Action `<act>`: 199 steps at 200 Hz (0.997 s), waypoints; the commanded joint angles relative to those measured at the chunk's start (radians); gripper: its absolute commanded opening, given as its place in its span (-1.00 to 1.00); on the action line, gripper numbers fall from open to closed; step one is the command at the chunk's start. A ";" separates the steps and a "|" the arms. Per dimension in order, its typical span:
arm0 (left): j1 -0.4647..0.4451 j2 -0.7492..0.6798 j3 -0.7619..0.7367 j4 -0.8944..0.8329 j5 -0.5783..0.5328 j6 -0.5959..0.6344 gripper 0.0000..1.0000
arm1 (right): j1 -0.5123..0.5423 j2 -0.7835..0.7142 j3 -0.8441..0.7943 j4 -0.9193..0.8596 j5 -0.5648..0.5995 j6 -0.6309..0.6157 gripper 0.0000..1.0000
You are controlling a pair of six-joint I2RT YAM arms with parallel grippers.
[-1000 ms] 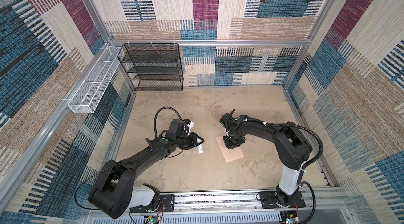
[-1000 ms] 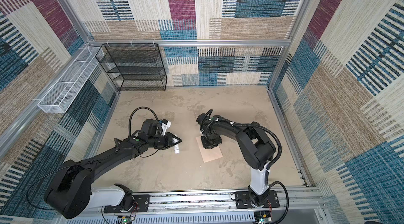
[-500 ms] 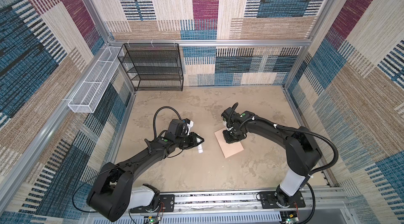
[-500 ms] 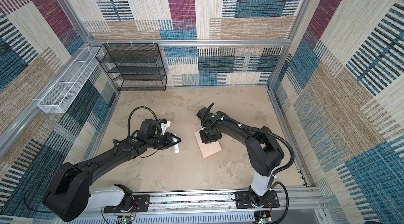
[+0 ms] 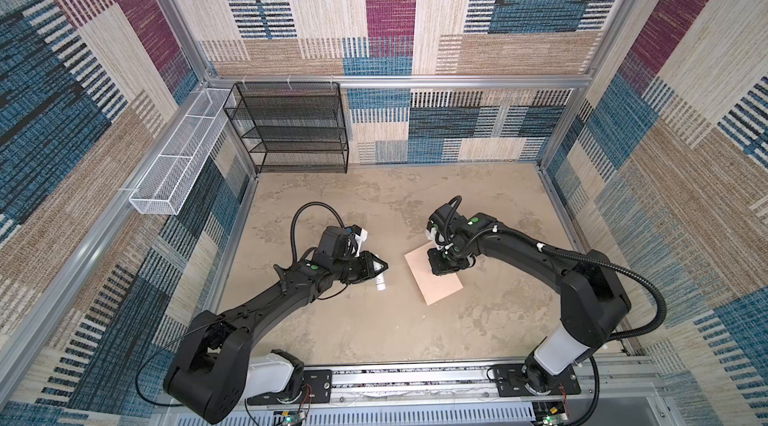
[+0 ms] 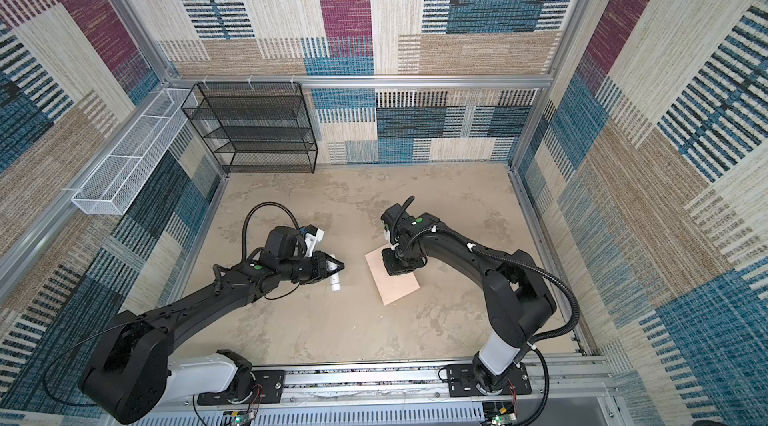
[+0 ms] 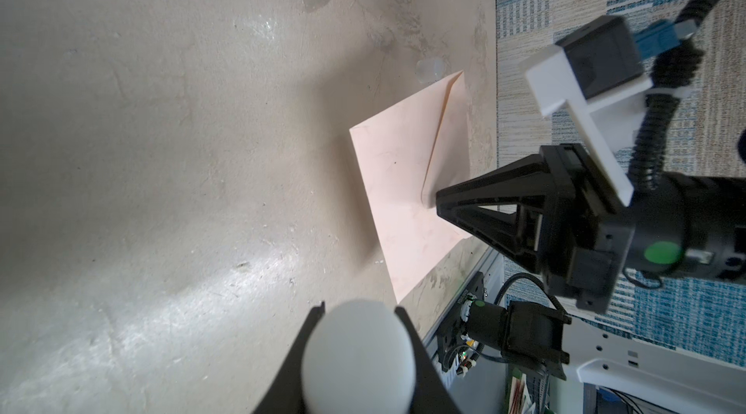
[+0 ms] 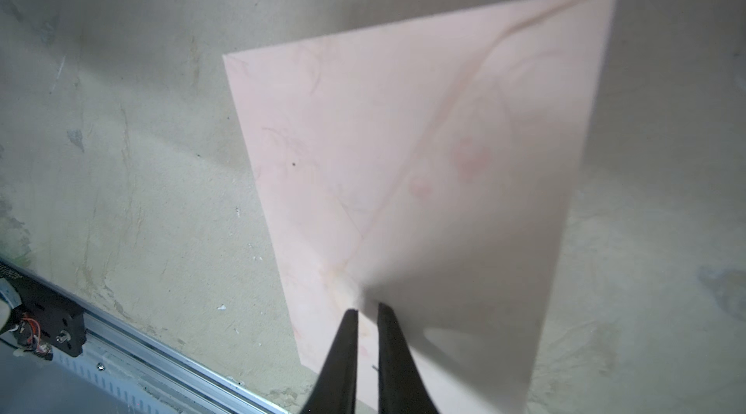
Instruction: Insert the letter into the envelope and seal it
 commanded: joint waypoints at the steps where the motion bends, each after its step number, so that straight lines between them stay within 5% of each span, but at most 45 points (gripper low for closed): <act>1: -0.001 -0.011 0.003 -0.009 -0.001 0.004 -0.77 | 0.002 0.013 -0.007 0.066 -0.052 0.002 -0.87; 21: -0.001 -0.009 0.006 -0.010 -0.002 0.004 -0.77 | 0.002 0.028 -0.010 0.074 -0.045 0.003 -1.00; 155: -0.005 0.023 0.021 -0.003 0.004 0.007 -0.77 | 0.073 0.206 0.008 0.039 0.209 0.029 -1.00; 199: -0.006 0.023 0.017 0.001 0.002 0.011 -0.77 | 0.089 0.219 0.028 0.009 0.247 0.029 -0.55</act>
